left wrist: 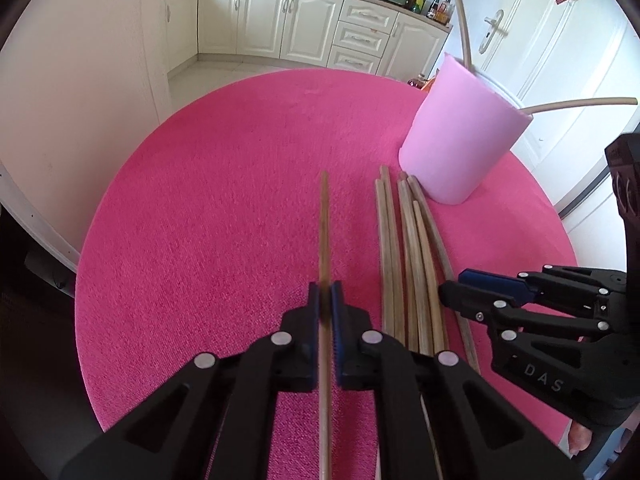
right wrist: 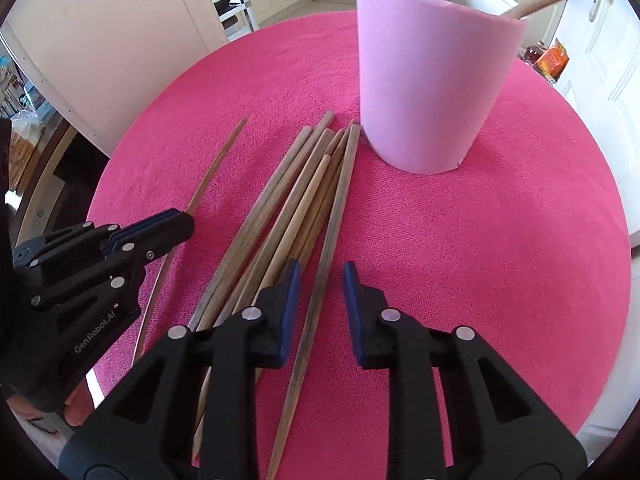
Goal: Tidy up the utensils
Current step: 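Grasp another chopstick from the pile with the right tool, then lift both held chopsticks upright over the pink cup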
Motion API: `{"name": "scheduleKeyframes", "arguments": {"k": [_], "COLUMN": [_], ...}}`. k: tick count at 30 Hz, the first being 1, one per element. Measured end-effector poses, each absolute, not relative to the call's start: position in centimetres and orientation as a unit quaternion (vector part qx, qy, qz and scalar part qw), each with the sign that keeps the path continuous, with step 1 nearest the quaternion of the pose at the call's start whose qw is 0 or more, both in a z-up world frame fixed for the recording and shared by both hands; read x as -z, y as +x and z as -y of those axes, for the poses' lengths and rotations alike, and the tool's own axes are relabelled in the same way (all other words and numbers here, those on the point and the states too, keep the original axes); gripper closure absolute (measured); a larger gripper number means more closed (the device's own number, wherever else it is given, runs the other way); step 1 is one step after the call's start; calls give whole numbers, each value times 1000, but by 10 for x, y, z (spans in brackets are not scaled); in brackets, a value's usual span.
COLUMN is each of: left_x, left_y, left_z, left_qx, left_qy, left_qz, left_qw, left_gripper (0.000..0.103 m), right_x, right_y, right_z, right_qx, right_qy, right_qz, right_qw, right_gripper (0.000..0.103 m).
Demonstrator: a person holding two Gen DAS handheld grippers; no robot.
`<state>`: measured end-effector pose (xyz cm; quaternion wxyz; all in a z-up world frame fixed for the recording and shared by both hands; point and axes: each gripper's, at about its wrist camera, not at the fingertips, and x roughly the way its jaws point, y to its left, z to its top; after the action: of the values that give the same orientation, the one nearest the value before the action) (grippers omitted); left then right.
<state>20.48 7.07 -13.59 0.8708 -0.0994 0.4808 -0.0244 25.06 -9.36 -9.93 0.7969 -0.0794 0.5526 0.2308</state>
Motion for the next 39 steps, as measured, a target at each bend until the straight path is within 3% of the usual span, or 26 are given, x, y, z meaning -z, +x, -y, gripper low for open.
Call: {"name": "scheduleKeyframes", "arguments": {"k": [15,21,39], "left_x": [131,129,58], "left_y": [198,197,156], "left_z": [-74,-76,-57], "left_qx": [27,24,41], "left_qy": [-93,-98,-85], "left_qz": [-479,-474,-352], "left_qw": [872,875,931], "left_gripper": [97,97,97], "right_x": [102,101,43], "right_y": [250,247,198], "right_z": [87,83,137], "right_qx": [-214,-225,-288], "right_qy": [-117,-134,-35], "right_qz": [-561,-545,-428], "right_qw": [791,796,856], "right_gripper": [86,94,96]}}
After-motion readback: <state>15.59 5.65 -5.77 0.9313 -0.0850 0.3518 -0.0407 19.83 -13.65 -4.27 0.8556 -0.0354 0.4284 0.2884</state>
